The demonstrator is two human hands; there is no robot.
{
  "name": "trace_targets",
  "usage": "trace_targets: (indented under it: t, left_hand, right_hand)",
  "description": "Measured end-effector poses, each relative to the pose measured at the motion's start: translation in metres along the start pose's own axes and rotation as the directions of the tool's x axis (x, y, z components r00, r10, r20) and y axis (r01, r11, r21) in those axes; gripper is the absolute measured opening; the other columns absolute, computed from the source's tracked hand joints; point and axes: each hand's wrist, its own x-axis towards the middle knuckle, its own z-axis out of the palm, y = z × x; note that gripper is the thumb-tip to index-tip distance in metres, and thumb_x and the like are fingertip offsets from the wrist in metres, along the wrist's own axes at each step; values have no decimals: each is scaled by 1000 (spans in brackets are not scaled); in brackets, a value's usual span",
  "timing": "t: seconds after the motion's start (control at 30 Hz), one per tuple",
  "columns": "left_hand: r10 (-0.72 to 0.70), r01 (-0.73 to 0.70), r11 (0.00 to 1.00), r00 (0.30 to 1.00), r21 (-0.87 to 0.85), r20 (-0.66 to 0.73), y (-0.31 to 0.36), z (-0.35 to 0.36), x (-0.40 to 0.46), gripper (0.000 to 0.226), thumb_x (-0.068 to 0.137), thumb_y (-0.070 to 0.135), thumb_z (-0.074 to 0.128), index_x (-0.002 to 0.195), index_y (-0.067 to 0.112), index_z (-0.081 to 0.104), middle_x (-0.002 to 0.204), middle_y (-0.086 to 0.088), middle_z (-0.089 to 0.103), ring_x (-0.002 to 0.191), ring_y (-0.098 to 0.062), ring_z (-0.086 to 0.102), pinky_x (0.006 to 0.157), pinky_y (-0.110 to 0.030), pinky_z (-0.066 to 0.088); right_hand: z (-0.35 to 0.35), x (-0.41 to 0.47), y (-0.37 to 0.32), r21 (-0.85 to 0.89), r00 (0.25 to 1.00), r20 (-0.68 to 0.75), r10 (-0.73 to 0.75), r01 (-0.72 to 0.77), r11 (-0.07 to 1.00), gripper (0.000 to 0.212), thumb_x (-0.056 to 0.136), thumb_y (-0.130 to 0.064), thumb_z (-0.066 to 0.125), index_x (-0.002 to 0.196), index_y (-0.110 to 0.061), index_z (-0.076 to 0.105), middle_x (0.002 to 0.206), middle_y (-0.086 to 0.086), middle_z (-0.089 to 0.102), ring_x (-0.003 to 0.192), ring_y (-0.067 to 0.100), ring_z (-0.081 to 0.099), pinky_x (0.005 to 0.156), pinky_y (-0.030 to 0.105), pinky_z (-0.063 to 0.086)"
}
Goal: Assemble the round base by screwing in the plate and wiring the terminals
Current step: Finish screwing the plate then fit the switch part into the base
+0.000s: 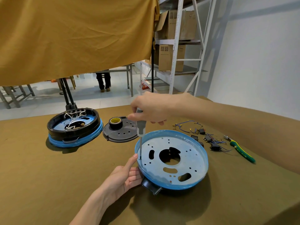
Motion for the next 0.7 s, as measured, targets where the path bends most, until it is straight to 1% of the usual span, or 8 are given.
trace_targets:
  t: [0.13,0.17,0.27,0.4,0.47,0.53,0.6,0.7]
  left_hand:
    - [3,-3,1000,1000,9,2,0,0,0,85,64,61,78,116,-5,65,104,-21,78,95,-27,78,67,-28,62]
    - [6,-6,1000,1000,10,4,0,0,0,85,63,61,79,116,-6,66,104,-21,78,95,-27,78,66,-27,62]
    - [1,-1,1000,1000,-1,12,0,0,0,83,69,59,77,118,-6,63,105,-21,77,97,-27,78,67,-28,63]
    - [-3,3,1000,1000,10,11,0,-1,1,82,69,60,75,117,-6,64,104,-20,78,96,-27,78,68,-28,63]
    - [-7,7,1000,1000,16,0,0,-1,2,82,68,60,76,116,-5,64,104,-20,78,95,-26,78,67,-28,63]
    - [-15,15,1000,1000,13,-6,0,-1,2,84,66,61,76,117,-5,64,104,-20,78,96,-26,78,68,-29,63]
    - [-16,16,1000,1000,14,-6,0,-2,3,85,64,61,77,117,-5,64,105,-20,78,96,-27,78,68,-29,63]
    - [-19,19,1000,1000,15,-4,-1,-3,4,87,63,62,78,117,-5,64,105,-20,78,95,-26,78,68,-29,63]
  right_hand:
    - [-8,-1,2,68,993,109,-37,29,997,15,97,-32,68,105,-21,63,82,5,74,54,12,68,43,18,48]
    - [-7,-1,2,61,995,93,-42,36,997,13,98,-32,66,102,-20,64,81,7,75,55,16,70,43,18,48]
    - [3,2,0,-69,1000,4,6,-5,998,37,105,-45,51,98,-11,64,70,9,74,51,21,70,45,28,56]
    - [-9,-6,7,106,986,169,6,-25,994,28,94,-32,72,112,-22,52,89,7,73,67,20,72,51,23,54]
    - [-3,-9,7,123,991,133,-7,-10,992,23,97,-32,69,107,-18,55,82,8,75,61,21,73,49,23,53]
    - [6,-8,3,53,999,24,32,-33,998,35,101,-46,60,98,-12,58,68,7,73,46,17,67,42,25,51]
    - [3,-9,4,39,998,35,54,-55,998,38,98,-51,62,102,-13,57,73,4,74,49,15,68,43,25,52]
    - [-8,-14,7,121,991,137,-4,-13,993,25,95,-33,70,109,-21,53,86,7,75,62,19,72,48,26,54]
